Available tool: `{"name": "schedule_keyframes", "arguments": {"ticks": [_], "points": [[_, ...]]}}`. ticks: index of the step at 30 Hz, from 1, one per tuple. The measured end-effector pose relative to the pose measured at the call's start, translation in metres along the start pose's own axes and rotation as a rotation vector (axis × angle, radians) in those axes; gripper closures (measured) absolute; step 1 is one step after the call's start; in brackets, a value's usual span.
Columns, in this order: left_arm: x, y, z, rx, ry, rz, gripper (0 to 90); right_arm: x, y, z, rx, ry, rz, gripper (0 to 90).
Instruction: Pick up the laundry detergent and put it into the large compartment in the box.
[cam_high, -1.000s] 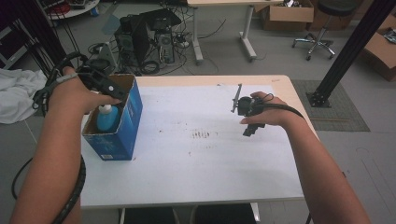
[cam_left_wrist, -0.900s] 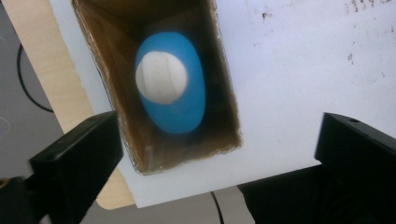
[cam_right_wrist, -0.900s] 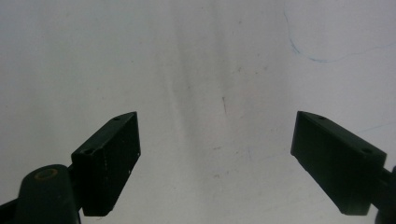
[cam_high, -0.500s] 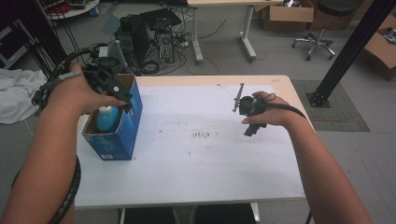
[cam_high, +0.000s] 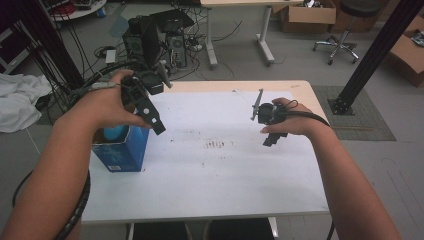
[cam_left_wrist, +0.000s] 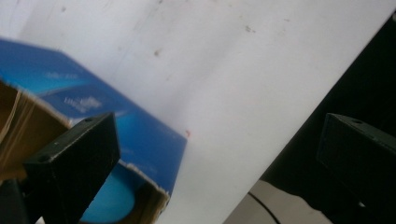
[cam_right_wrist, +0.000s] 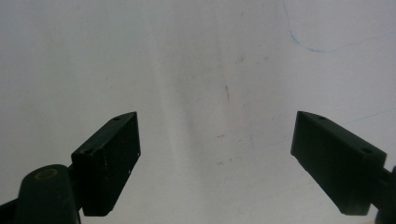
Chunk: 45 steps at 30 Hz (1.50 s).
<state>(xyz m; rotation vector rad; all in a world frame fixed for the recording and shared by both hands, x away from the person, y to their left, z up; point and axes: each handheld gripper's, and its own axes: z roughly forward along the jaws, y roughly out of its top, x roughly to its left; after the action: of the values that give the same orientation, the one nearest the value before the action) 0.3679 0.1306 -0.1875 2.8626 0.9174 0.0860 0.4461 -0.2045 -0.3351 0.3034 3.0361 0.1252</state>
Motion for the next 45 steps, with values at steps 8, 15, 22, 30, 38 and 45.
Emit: {"name": "schedule_keyframes", "arguments": {"ticks": [8, 15, 22, 30, 38, 45], "points": [[-0.016, 0.003, 0.006, 0.004, -0.027, 0.19, 0.1, 0.003, -0.001, -0.002, 0.008, -0.009, -0.003, 15.9], [-0.033, 0.007, 0.014, 0.037, -0.035, 0.304, 0.1, 0.01, -0.001, -0.003, 0.021, -0.021, -0.019, 15.9], [-0.042, 0.01, 0.02, 0.093, -0.047, 0.366, 0.1, 0.009, -0.006, -0.008, 0.009, -0.019, -0.014, 15.8], [-0.05, 0.015, 0.024, 0.086, -0.067, 0.405, 0.0, 0.008, -0.008, -0.007, 0.02, -0.016, -0.006, 15.8], [-0.05, 0.016, 0.027, 0.084, -0.072, 0.412, 0.1, 0.009, -0.005, -0.004, 0.028, -0.011, -0.015, 15.9], [-0.045, 0.014, 0.025, 0.078, -0.068, 0.4, 0.1, 0.008, -0.004, -0.005, 0.025, -0.015, -0.014, 15.8]]}}
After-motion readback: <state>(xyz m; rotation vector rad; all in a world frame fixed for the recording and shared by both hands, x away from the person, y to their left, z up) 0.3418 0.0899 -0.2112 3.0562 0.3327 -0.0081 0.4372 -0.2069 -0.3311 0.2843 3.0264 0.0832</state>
